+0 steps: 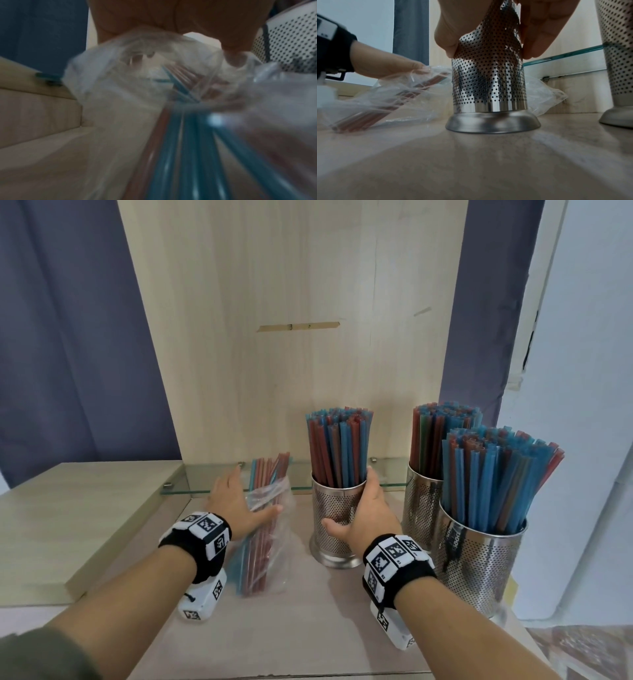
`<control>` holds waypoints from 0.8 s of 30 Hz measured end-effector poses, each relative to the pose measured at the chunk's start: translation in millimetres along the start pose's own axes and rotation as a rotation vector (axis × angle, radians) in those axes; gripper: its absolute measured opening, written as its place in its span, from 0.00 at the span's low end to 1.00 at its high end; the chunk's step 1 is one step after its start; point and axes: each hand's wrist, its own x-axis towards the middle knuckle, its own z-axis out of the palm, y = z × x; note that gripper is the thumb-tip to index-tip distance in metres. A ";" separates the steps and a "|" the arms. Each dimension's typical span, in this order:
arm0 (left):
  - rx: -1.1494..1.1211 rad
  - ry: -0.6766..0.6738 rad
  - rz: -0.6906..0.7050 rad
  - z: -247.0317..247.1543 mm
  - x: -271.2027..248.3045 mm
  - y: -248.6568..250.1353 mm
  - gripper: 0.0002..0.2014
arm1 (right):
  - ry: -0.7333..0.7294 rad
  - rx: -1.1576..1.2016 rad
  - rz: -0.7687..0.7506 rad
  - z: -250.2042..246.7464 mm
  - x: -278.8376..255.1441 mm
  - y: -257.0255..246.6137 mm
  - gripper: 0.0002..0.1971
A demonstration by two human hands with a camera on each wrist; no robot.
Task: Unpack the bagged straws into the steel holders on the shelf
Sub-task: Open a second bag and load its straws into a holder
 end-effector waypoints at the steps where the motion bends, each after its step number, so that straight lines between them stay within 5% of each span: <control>1: 0.022 -0.012 -0.012 4.4 -1.0 -5.1 0.66 | -0.001 -0.001 0.002 0.0 0.0 0.1 0.63; 4: 0.072 -0.009 -0.026 12.2 -4.0 -17.1 0.71 | 0.004 -0.002 0.000 0.1 0.0 0.9 0.63; 9: 0.096 0.051 0.024 12.4 -12.2 -23.8 0.62 | 0.013 0.020 -0.004 -1.1 0.4 0.2 0.63; 22: -0.055 0.020 0.035 17.1 -9.5 -30.8 0.60 | -0.036 -0.047 0.077 -12.4 -3.3 -11.3 0.63; 24: -0.073 0.004 0.045 17.5 -9.8 -30.7 0.61 | 0.055 -0.100 0.077 -10.9 -7.8 -16.2 0.64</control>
